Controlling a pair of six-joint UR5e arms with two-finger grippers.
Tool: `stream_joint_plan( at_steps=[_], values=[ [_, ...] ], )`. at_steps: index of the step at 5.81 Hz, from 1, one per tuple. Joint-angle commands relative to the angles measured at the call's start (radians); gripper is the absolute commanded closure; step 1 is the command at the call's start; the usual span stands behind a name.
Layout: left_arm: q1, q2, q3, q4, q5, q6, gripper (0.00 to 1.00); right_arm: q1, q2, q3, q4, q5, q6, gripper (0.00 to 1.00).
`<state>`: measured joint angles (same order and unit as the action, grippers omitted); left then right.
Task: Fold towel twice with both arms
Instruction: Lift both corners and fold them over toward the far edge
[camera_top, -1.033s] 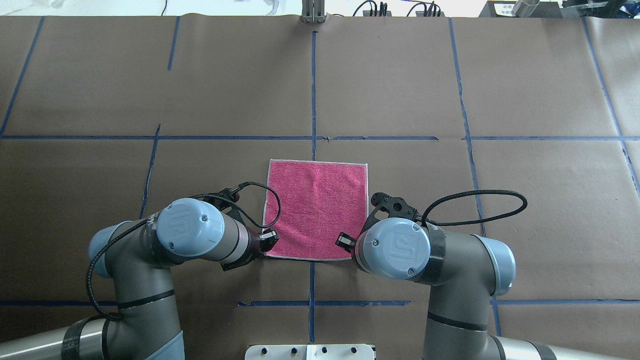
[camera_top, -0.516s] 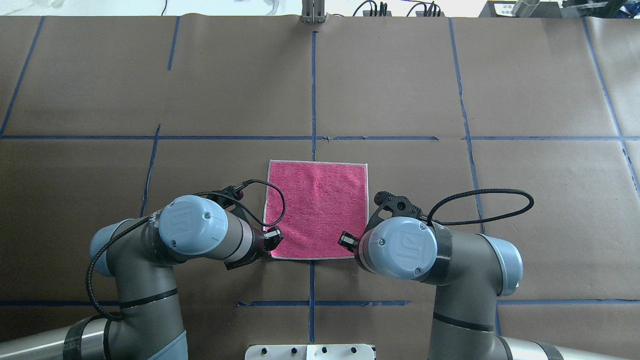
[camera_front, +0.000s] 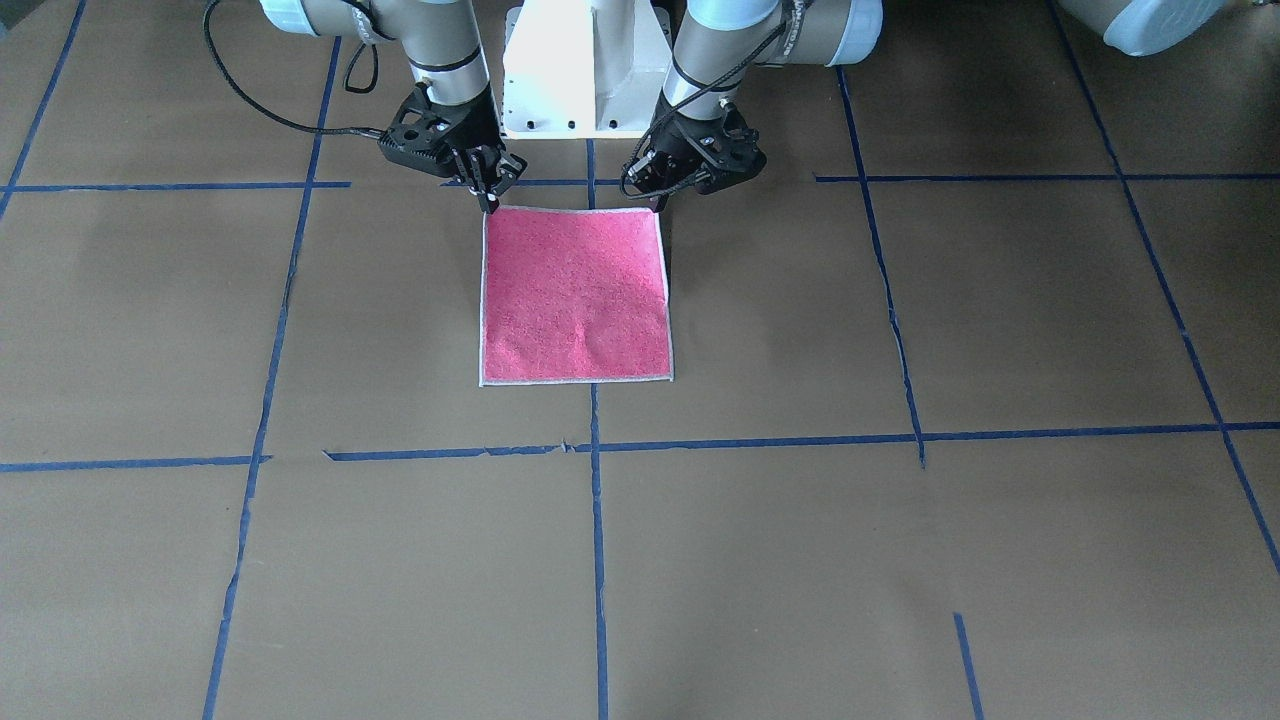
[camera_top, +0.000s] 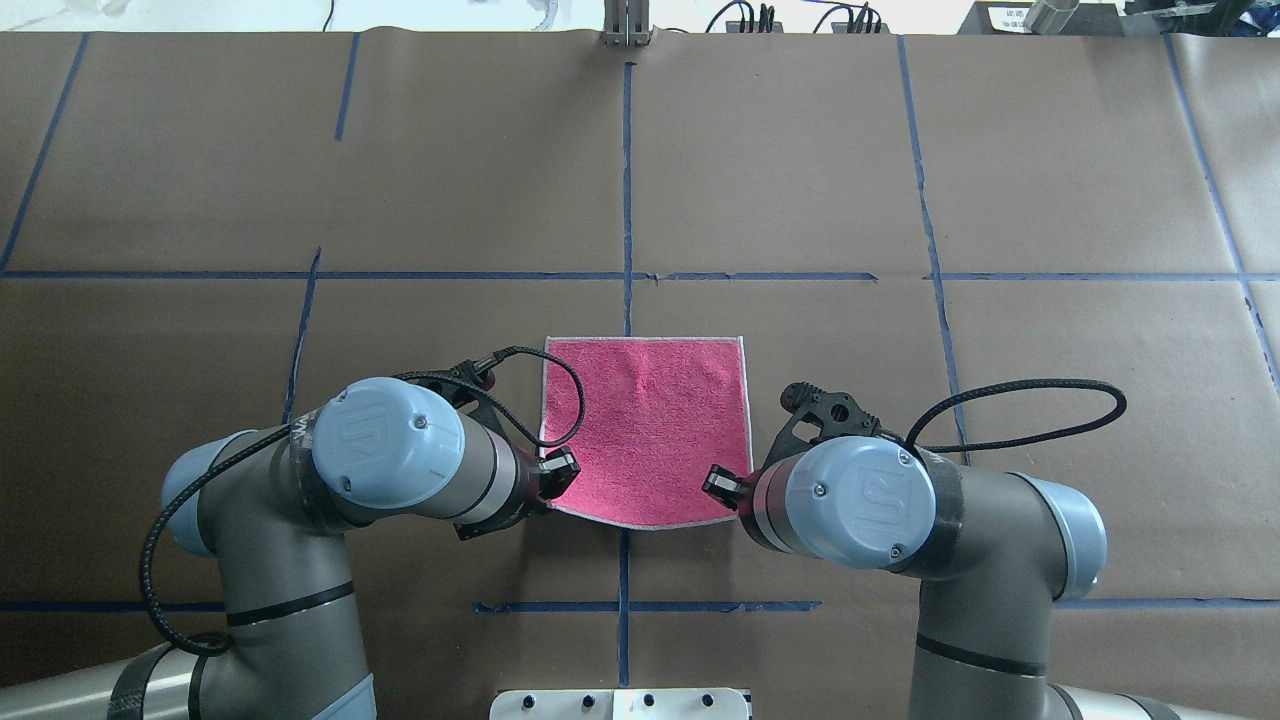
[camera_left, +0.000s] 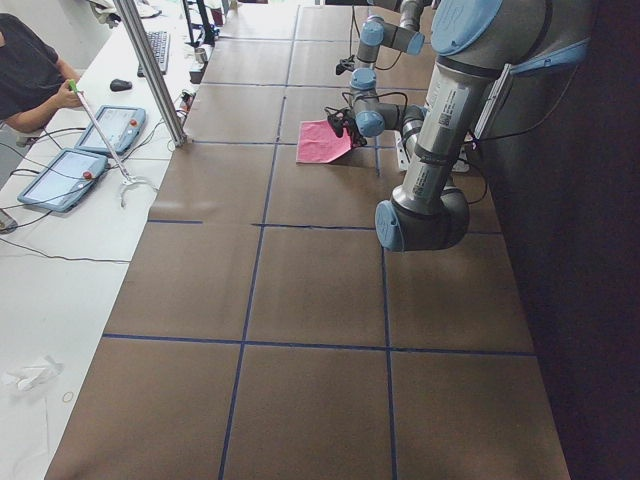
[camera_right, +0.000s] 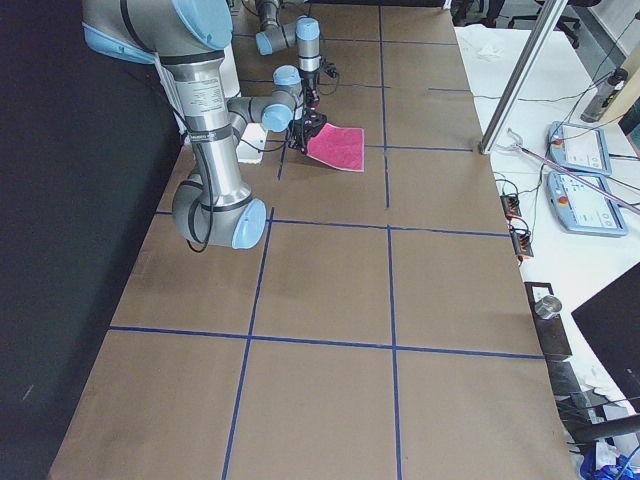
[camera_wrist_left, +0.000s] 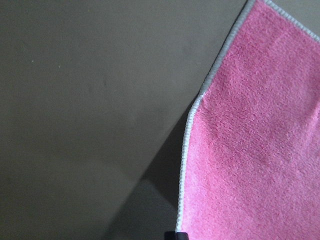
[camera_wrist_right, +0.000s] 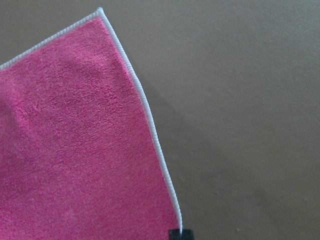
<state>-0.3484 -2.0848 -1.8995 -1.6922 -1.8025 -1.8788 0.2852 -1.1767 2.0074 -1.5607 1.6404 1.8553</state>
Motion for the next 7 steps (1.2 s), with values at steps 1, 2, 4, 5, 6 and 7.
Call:
stream_joint_plan(
  at_steps=[1, 2, 4, 5, 6, 7],
  values=[
    [-0.021, -0.020, 0.005, 0.022, 0.065, 0.010, 1.00, 0.072, 0.020, -0.007, 0.007, -0.001, -0.046, 0.99],
    [-0.041, -0.038, 0.037, 0.022, 0.084, 0.010, 1.00, 0.121, 0.067, -0.060, 0.005, 0.007, -0.062, 0.99],
    [-0.086, -0.102, 0.156, -0.010, 0.086, 0.009, 1.00, 0.181, 0.150, -0.189, 0.008, 0.038, -0.059, 0.98],
    [-0.104, -0.104, 0.187, -0.023, 0.087, 0.010, 1.00, 0.216, 0.185, -0.241, 0.010, 0.080, -0.059, 0.98],
    [-0.110, -0.119, 0.215, -0.024, 0.087, 0.012, 1.00, 0.225, 0.209, -0.287, 0.010, 0.085, -0.061, 0.98],
    [-0.112, -0.124, 0.226, -0.029, 0.110, 0.012, 1.00, 0.241, 0.236, -0.336, 0.027, 0.087, -0.059, 0.98]
  ],
)
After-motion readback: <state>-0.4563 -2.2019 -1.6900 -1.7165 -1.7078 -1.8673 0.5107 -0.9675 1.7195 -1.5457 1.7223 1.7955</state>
